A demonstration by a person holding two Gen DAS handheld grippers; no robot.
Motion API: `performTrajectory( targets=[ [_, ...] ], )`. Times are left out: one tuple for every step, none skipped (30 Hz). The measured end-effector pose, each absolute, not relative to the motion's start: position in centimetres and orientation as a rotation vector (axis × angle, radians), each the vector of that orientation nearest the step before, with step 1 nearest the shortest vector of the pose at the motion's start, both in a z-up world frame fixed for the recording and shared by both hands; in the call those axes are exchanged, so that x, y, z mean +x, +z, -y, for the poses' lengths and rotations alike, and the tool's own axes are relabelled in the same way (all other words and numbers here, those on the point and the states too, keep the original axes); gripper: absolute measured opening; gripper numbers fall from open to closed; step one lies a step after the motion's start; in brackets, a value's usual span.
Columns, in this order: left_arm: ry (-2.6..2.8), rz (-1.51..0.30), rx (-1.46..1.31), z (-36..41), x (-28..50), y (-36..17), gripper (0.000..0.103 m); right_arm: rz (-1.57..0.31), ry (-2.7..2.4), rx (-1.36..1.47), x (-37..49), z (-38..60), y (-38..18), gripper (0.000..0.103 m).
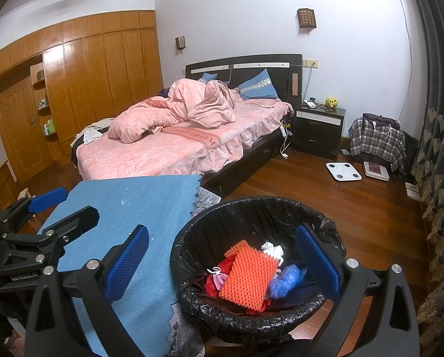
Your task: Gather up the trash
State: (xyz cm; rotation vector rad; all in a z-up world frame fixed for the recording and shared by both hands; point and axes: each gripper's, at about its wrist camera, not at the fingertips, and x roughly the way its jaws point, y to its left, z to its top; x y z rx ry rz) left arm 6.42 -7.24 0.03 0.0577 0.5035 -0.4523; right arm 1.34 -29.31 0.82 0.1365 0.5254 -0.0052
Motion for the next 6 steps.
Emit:
performTrajectory(
  targets=[
    [-0.453,-0.503,0.058,7.2,6.41,0.03,0.094,-0.525,-0.006,0.136,1.33,29.29,0.85,0.097],
    [-0.454,-0.503,0.059,7.25,6.5,0.0,0.094,-0.525,-0.006,0.136,1.35,29.34,0.81,0.097],
    [-0.454,-0.504,0.059,7.2,6.46,0.04,0.094,-0.526,-0.006,0.137,1.35,29.33,0.82,0.097],
    [-0.455,-0.504,0.058,7.17,6.47,0.01,0.094,-0.526,-0.005,0.137,1.36,29.35,0.82,0.097],
    [-0.455,-0.504,0.057,7.07,6.39,0.07,0.094,-0.526,-0.005,0.136,1.36,29.36,0.82,0.097],
    [-0.454,-0.503,0.059,7.18,6.48,0.02,0.094,-0.526,-0.005,0.136,1.33,29.27,0.9,0.097]
  ],
)
